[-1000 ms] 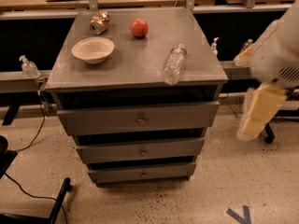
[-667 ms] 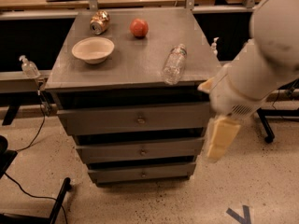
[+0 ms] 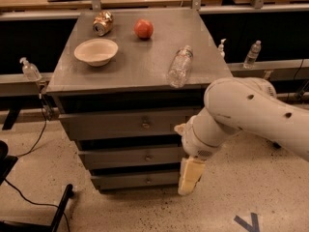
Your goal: Open middle drawer
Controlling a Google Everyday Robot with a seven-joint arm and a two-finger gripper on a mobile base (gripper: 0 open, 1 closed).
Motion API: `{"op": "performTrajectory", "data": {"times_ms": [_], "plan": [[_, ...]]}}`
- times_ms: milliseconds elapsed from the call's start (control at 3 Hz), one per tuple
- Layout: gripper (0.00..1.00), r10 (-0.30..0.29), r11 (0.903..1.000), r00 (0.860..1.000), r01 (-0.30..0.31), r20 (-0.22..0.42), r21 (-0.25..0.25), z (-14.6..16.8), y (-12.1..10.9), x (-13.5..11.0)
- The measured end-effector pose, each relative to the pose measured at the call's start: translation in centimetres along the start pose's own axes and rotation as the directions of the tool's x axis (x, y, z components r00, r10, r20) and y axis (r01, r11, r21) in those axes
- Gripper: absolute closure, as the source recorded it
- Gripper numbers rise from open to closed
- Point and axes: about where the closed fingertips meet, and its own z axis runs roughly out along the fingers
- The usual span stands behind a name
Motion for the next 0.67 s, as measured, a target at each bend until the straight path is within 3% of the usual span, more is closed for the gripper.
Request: {"op": "performTrajectory", "data": {"times_ms": [333,667], "plan": [[0.00,-0.007,0.9996,0.999,0.005,-0.045,-0.027,0.8,-0.5,-0.1],[0.00,-0.008,0.9978,0.995,0.001,-0.103,-0.066,5.0,-0.9,2.7]]}}
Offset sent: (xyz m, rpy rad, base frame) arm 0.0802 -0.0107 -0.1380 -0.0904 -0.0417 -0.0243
